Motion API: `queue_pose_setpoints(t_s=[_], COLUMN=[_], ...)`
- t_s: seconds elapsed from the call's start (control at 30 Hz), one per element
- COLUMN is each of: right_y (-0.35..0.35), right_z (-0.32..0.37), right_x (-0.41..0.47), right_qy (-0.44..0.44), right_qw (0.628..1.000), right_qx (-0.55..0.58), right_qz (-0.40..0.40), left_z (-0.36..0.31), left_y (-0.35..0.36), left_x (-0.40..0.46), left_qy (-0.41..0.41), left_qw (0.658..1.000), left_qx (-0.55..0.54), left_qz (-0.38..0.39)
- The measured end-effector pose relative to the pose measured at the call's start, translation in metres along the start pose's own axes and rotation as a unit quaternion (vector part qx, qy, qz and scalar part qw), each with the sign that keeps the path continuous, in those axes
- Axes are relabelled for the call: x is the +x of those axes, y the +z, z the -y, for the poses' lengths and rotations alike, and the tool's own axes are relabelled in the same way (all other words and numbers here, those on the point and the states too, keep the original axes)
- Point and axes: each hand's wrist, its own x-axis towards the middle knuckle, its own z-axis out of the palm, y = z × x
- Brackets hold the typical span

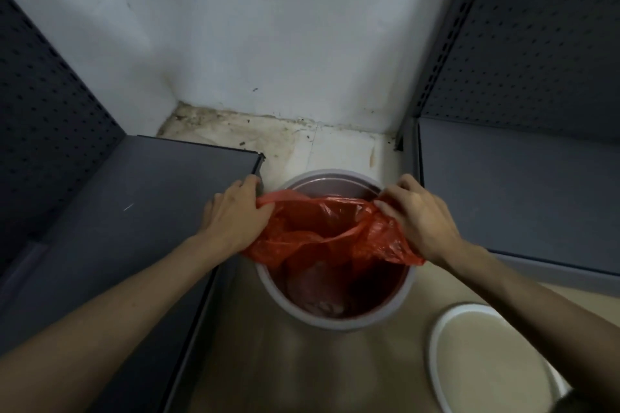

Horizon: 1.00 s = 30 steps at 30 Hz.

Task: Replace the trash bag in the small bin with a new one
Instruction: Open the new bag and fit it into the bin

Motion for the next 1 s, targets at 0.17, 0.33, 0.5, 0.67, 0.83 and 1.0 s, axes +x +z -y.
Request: queue_pose_setpoints(t_s=[0.17,0.33,0.5,0.67,0.83,1.0], right_y=[-0.008,-0.026,-0.032,-0.038,-0.052,-0.066], right_z=[-0.004,-0.005,-0.009,-0.007,0.021,0.084], right_x=[0.004,0.005,0.007,0.011,0.026,0.028], right_qy=[0.053,0.103,0.132,0.142,0.064,-0.056], right_qw=[0.995,0.983,0.981,0.981,0.995,0.994], right_qx=[0.089,0.143,0.135,0.119,0.062,0.096], right_qz=[0.014,0.045,0.037,0.056,-0.039,-0.020], left_z=[-0.002,-0.014,-0.042,-0.043,-0.042,-0.040], left_y=[-0.025,-0.038,-0.010,0.004,0.003,-0.002], left_x=[-0.006,-0.018,-0.026,-0.008,-0.001,0.001], left_qy=[0.031,0.358,0.471,0.295,0.288,0.289], left_qw=[0.999,0.911,0.867,0.951,0.952,0.952], left_qx=[0.015,0.145,0.131,0.090,0.105,0.097], left_qz=[0.011,-0.145,-0.094,-0.025,0.002,0.022])
